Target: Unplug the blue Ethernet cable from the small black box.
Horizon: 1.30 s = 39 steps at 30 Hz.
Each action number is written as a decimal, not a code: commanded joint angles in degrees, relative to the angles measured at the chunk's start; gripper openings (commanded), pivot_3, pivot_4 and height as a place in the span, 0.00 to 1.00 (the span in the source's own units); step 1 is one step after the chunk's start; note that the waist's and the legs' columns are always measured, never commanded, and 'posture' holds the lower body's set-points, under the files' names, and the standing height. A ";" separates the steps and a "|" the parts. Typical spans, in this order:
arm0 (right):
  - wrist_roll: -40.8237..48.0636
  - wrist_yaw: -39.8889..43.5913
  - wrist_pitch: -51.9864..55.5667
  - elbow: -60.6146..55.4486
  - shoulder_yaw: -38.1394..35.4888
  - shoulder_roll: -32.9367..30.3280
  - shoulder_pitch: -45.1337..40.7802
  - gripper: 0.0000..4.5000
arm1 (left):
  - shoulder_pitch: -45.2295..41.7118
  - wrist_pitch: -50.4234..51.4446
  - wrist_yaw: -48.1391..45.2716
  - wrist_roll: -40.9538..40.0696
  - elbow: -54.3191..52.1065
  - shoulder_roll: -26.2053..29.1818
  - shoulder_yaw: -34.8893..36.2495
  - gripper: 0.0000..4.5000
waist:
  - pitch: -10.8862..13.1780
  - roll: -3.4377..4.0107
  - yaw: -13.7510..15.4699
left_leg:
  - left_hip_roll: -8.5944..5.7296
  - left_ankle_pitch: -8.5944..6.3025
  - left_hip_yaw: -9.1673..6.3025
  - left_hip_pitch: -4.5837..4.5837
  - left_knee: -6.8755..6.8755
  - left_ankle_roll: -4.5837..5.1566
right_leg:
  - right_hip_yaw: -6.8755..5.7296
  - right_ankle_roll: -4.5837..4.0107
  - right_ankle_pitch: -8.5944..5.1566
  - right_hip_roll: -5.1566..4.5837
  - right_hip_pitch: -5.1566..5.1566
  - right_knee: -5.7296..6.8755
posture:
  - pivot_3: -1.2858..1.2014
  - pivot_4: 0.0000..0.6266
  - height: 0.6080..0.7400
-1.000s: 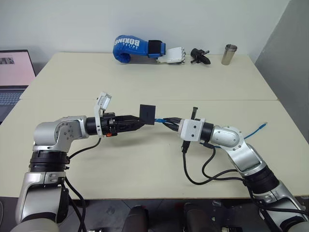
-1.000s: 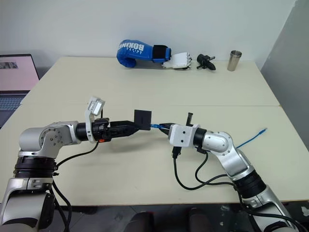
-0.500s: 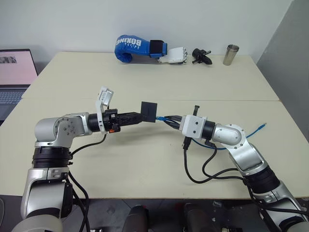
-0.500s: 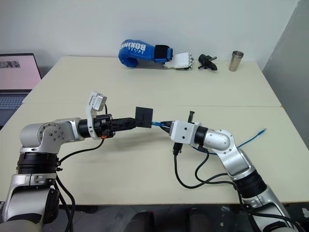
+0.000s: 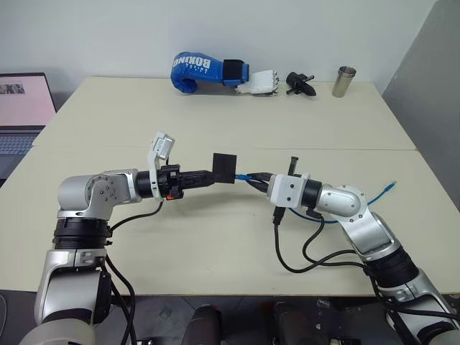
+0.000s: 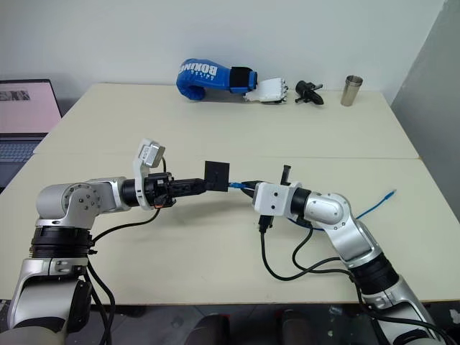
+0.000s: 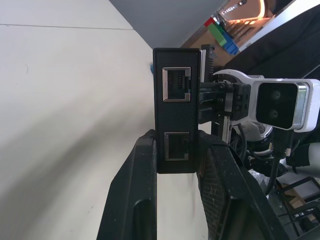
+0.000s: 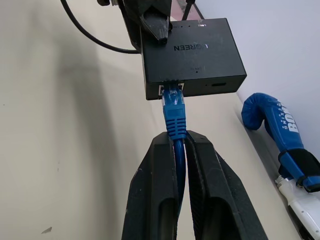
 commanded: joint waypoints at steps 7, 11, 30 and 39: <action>7.42 8.17 9.92 -12.64 -2.43 -5.51 3.20 0.44 | -0.06 -5.23 -3.54 2.19 -2.50 1.31 -2.89 0.17 | 0.00 0.00 0.06 | -0.01 0.00 -0.01 0.00 -0.01 0.00 | -0.01 0.00 0.00 -0.01 0.01 -0.01 | 0.52 0.24 1.00; 21.33 7.88 30.93 -17.82 -9.22 -4.30 2.87 0.44 | 0.68 -9.57 -6.87 4.54 -4.19 2.68 -5.66 0.17 | 0.00 0.00 0.13 | 0.00 0.00 -0.02 -0.01 0.00 0.00 | 0.00 0.00 0.00 -0.03 0.04 -0.05 | 0.52 0.24 1.00; 48.91 0.71 70.68 -11.17 -19.06 5.32 -8.82 0.44 | -3.40 -16.29 -12.19 6.60 -7.67 4.09 -7.42 0.17 | 0.00 0.01 -0.01 | -0.01 -0.01 0.01 -0.03 -0.06 0.02 | 0.00 -0.05 0.00 0.00 -0.01 -0.08 | 0.52 0.24 1.00; 51.46 1.54 70.60 -9.60 -17.54 4.75 -9.80 0.44 | -3.68 -16.29 -12.74 6.86 -7.18 4.22 -7.47 0.17 | 0.00 0.01 -0.02 | -0.01 -0.01 0.02 -0.03 -0.06 0.03 | 0.00 -0.05 -0.01 0.01 -0.03 -0.08 | 0.52 0.24 1.00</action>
